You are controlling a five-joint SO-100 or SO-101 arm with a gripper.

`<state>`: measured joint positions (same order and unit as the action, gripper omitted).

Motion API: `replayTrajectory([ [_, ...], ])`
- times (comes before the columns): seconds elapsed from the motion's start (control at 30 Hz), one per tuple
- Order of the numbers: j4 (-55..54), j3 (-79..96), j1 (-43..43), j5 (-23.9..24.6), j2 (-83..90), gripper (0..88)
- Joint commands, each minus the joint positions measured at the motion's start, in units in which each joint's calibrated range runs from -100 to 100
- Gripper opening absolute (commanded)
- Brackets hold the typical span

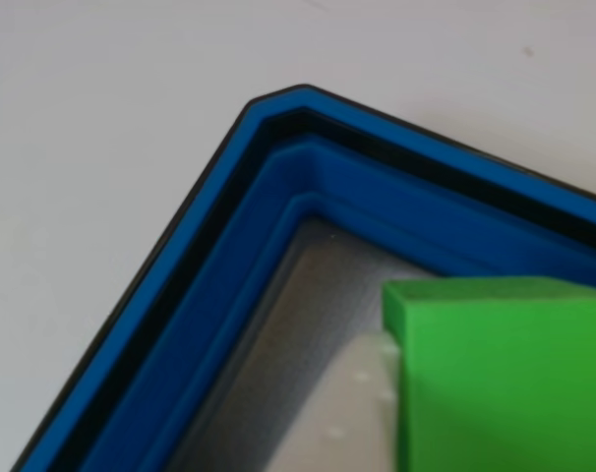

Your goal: Pick up green cube and drop it in the blue box

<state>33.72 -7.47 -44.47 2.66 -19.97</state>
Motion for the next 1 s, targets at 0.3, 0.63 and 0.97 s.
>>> replayTrajectory([
  [0.3, -1.3, -2.6, -0.4, 0.1, 0.9, 16.1],
  [0.63, -1.3, -2.6, -0.4, 0.0, 0.9, 18.1],
  [0.97, -1.3, -2.0, -0.4, 0.1, 4.9, 18.0],
])
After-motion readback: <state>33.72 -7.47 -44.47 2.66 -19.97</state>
